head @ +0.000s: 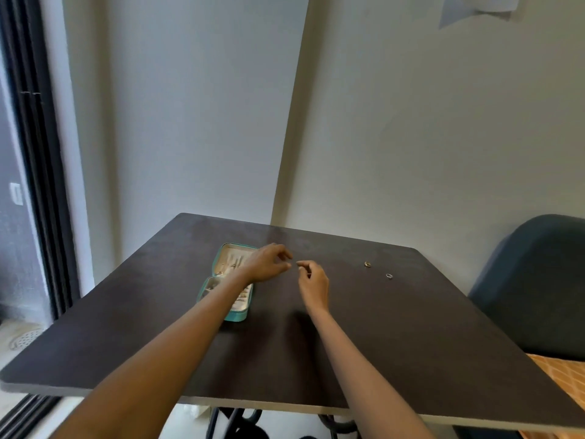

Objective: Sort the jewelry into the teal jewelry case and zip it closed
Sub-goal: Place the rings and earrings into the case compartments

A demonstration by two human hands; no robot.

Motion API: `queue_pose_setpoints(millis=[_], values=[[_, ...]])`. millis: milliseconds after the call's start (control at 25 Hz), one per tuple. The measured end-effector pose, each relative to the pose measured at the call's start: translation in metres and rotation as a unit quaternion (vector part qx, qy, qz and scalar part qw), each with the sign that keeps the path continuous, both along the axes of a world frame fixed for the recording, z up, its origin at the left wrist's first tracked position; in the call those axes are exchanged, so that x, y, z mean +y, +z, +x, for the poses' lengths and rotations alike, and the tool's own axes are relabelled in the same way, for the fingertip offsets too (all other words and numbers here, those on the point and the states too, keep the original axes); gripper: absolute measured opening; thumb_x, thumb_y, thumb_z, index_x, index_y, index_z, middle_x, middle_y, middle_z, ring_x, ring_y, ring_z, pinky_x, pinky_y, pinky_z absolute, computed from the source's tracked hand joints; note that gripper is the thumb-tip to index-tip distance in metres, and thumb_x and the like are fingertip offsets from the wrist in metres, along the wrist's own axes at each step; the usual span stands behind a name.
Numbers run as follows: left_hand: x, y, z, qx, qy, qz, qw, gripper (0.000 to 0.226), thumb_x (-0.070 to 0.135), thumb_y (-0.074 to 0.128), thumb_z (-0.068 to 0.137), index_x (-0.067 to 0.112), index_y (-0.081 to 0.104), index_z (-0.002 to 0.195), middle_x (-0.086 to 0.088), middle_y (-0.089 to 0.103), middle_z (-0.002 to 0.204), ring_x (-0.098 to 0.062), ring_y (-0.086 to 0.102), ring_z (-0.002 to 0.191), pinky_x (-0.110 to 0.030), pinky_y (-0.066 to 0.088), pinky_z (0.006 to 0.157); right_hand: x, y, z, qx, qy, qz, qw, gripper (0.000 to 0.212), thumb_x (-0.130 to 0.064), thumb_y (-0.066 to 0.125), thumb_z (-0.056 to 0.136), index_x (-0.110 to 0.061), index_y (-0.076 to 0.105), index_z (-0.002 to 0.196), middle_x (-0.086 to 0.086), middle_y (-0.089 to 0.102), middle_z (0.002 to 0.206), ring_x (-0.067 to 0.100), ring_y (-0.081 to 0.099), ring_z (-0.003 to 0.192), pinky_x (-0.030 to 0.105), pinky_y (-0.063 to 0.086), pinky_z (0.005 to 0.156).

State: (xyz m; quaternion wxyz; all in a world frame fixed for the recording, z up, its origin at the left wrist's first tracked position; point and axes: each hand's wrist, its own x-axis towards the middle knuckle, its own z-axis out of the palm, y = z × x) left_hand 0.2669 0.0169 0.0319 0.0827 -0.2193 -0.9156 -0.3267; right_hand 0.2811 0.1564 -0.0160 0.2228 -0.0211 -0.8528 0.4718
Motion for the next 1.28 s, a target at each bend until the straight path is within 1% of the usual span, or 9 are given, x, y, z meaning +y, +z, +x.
queue_pose_setpoints(millis=[240,400,640,760,880,960,1040,1160,1280], values=[[0.136,-0.014,-0.034,-0.132,0.016,0.182,0.974,0.027,0.017,0.049,0.095,0.008,0.057,0.119,-0.008,0.060,0.120,-0.019,0.055,0.110,-0.023,0.040,0.088,0.103,-0.001,-0.042,-0.049,-0.109,0.027,0.992,0.024,-0.009,0.045,0.094,-0.010,0.064,0.109,0.012,0.058,0.115,0.027,0.055,0.108,0.029,0.039,0.083],[0.192,-0.024,-0.071,-0.187,0.044,0.204,0.960,0.029,0.019,0.047,0.096,0.007,0.055,0.120,-0.011,0.059,0.123,-0.023,0.054,0.114,-0.028,0.040,0.094,0.157,0.000,-0.071,-0.106,-0.133,0.083,0.982,0.027,-0.010,0.045,0.094,-0.009,0.056,0.119,0.013,0.049,0.125,0.029,0.053,0.114,0.034,0.041,0.092],[0.223,-0.042,-0.115,-0.210,0.046,0.200,0.956,0.032,0.017,0.048,0.096,0.008,0.050,0.126,-0.009,0.056,0.125,-0.023,0.051,0.118,-0.027,0.039,0.096,0.189,-0.007,-0.115,-0.162,-0.161,0.187,0.955,0.026,-0.015,0.043,0.096,-0.012,0.052,0.120,0.007,0.051,0.128,0.027,0.053,0.114,0.033,0.039,0.089],[0.223,-0.052,-0.126,-0.200,0.050,0.213,0.955,0.031,0.013,0.047,0.095,0.009,0.051,0.125,-0.009,0.059,0.119,-0.022,0.055,0.109,-0.027,0.042,0.091,0.189,-0.012,-0.130,-0.173,-0.190,0.264,0.930,0.025,-0.023,0.045,0.097,-0.011,0.053,0.117,0.007,0.057,0.124,0.029,0.057,0.112,0.036,0.042,0.088],[0.222,-0.063,-0.136,-0.201,0.055,0.237,0.949,0.030,0.009,0.045,0.093,0.011,0.054,0.122,-0.007,0.063,0.104,-0.017,0.058,0.088,-0.029,0.048,0.081,0.187,-0.013,-0.138,-0.177,-0.213,0.289,0.916,0.025,-0.027,0.043,0.099,-0.011,0.055,0.114,0.006,0.062,0.118,0.027,0.060,0.108,0.036,0.045,0.083],[0.222,-0.063,-0.136,-0.205,0.050,0.242,0.947,0.031,0.007,0.045,0.092,0.010,0.054,0.122,-0.006,0.062,0.098,-0.016,0.057,0.085,-0.029,0.049,0.080,0.185,-0.014,-0.136,-0.180,-0.206,0.294,0.916,0.026,-0.028,0.040,0.099,-0.013,0.056,0.113,0.005,0.063,0.117,0.027,0.060,0.107,0.035,0.043,0.083],[0.221,-0.059,-0.132,-0.209,0.046,0.244,0.946,0.034,0.004,0.047,0.090,0.009,0.053,0.123,-0.006,0.062,0.101,-0.018,0.057,0.089,-0.028,0.047,0.081,0.183,-0.012,-0.132,-0.193,-0.184,0.237,0.934,0.027,-0.031,0.040,0.098,-0.015,0.057,0.111,0.004,0.063,0.116,0.026,0.059,0.108,0.032,0.040,0.080],[0.216,-0.055,-0.123,-0.207,0.050,0.271,0.939,0.037,0.004,0.049,0.092,0.007,0.051,0.129,-0.010,0.062,0.117,-0.028,0.061,0.106,-0.033,0.051,0.092,0.173,0.000,-0.118,-0.193,-0.080,-0.032,0.977,0.022,-0.029,0.042,0.097,-0.014,0.057,0.104,0.003,0.062,0.104,0.021,0.058,0.095,0.029,0.041,0.075],[0.207,-0.051,-0.105,-0.207,0.054,0.342,0.915,0.023,0.007,0.052,0.094,0.006,0.064,0.113,-0.012,0.069,0.099,-0.026,0.067,0.088,-0.041,0.056,0.085,0.156,0.015,-0.093,-0.164,0.064,-0.326,0.929,0.017,-0.015,0.040,0.099,-0.011,0.056,0.095,0.001,0.051,0.076,0.009,0.049,0.059,0.021,0.042,0.050]])
